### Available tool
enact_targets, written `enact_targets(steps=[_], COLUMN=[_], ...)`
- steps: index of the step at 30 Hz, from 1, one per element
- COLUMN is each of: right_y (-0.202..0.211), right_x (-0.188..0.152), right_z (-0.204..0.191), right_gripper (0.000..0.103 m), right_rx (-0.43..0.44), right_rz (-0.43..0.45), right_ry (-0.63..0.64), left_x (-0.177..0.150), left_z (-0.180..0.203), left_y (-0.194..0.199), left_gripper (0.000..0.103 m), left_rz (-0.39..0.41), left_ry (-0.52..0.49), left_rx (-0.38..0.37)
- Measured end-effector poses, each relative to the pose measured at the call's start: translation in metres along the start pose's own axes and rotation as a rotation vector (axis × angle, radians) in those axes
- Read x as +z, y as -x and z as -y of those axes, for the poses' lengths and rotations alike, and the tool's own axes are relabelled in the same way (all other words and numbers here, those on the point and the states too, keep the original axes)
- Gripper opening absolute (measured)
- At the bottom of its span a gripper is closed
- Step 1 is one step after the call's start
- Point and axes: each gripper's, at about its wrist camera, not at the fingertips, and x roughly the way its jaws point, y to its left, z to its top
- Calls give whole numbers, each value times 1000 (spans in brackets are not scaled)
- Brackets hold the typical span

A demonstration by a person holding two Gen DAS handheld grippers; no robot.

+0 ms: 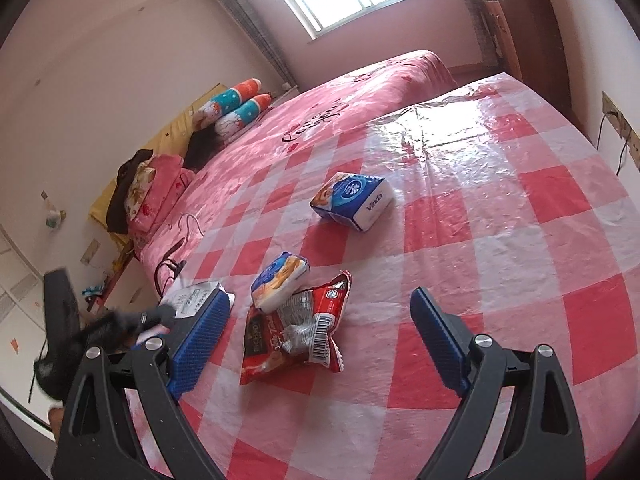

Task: Collect trash
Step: 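Grasp the white milk carton with the left tool, then hold the milk carton with the left tool while the right tool reaches toward the red snack bag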

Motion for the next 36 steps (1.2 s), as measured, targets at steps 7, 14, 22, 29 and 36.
enact_targets(steps=[7,14,22,29,36], right_y=[-7,-8,-22,-33,-34], right_x=[-1,-2,-10,-13,-9], right_z=[7,15,1,-10,-8], right_gripper=[91,91,91,91,91], right_rx=[37,43,44,20,37], right_rz=[-31,-56,-113,-152,-149], right_ry=[-24,-39,18,65,57], left_x=[24,45,44,30,-4], left_z=[0,15,37,43,64], left_y=[-28,-50,-68,-60,-49], left_gripper=[82,82,80,70,69], left_rz=[-10,0,14,37,0], left_ry=[73,20,-145,-197,-306], left_rx=[24,111,246,244,160])
